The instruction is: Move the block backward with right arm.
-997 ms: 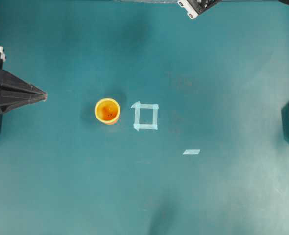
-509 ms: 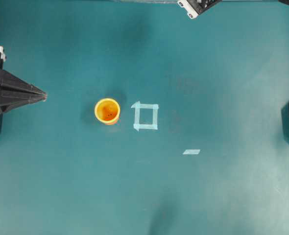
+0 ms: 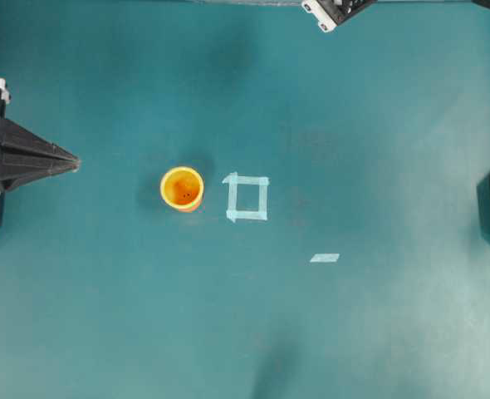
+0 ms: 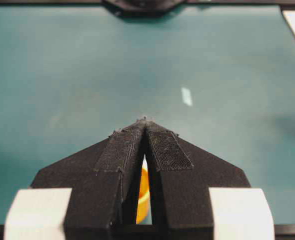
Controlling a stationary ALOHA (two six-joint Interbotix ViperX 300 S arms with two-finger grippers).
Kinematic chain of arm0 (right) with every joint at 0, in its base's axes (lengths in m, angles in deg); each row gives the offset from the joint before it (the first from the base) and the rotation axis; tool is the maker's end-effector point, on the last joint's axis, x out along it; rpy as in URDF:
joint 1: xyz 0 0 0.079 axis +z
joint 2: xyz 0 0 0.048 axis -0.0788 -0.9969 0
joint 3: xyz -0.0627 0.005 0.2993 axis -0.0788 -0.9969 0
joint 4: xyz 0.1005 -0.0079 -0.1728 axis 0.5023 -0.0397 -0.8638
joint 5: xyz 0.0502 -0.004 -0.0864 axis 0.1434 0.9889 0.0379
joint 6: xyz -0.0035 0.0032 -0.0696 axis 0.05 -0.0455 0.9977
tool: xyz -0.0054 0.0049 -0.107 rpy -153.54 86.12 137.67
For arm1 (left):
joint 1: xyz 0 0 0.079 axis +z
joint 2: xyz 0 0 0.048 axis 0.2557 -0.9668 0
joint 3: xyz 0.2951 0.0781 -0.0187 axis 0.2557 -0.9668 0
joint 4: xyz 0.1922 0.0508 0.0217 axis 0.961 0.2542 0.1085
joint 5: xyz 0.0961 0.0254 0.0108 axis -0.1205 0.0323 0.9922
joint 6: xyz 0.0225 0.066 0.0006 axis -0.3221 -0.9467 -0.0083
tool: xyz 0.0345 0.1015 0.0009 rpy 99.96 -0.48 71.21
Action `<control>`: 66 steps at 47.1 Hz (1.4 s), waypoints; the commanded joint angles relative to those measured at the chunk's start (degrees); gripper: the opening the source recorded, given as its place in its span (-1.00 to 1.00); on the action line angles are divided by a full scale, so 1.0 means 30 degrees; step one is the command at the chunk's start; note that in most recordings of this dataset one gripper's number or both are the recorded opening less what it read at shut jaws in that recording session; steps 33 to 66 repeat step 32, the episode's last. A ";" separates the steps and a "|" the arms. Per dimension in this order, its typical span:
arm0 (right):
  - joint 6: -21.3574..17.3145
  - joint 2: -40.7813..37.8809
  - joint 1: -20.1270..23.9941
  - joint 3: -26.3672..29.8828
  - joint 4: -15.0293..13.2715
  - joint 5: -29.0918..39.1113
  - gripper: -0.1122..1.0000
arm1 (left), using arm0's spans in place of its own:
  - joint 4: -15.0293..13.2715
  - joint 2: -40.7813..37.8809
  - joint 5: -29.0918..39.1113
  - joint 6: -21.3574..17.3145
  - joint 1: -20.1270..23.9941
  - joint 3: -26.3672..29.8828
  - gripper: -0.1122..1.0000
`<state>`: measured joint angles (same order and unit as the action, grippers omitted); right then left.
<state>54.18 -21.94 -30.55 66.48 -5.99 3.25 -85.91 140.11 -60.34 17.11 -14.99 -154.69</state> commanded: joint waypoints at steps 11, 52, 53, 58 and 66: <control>0.0000 0.0293 0.0029 0.0322 0.0059 -0.0059 -0.07 | 0.0029 -0.0088 0.0176 -0.0029 0.0000 0.0586 -0.79; 0.0000 0.0293 0.0029 0.0352 0.0059 -0.0088 -0.07 | 0.0059 -0.0029 0.0322 0.0117 0.0029 0.0586 -0.79; 0.0000 0.0293 0.0029 0.0352 0.0059 -0.0088 -0.07 | 0.0059 -0.0029 0.0322 0.0117 0.0029 0.0586 -0.79; 0.0000 0.0293 0.0029 0.0352 0.0059 -0.0088 -0.07 | 0.0059 -0.0029 0.0322 0.0117 0.0029 0.0586 -0.79; 0.0000 0.0293 0.0029 0.0352 0.0059 -0.0088 -0.07 | 0.0059 -0.0029 0.0322 0.0117 0.0029 0.0586 -0.79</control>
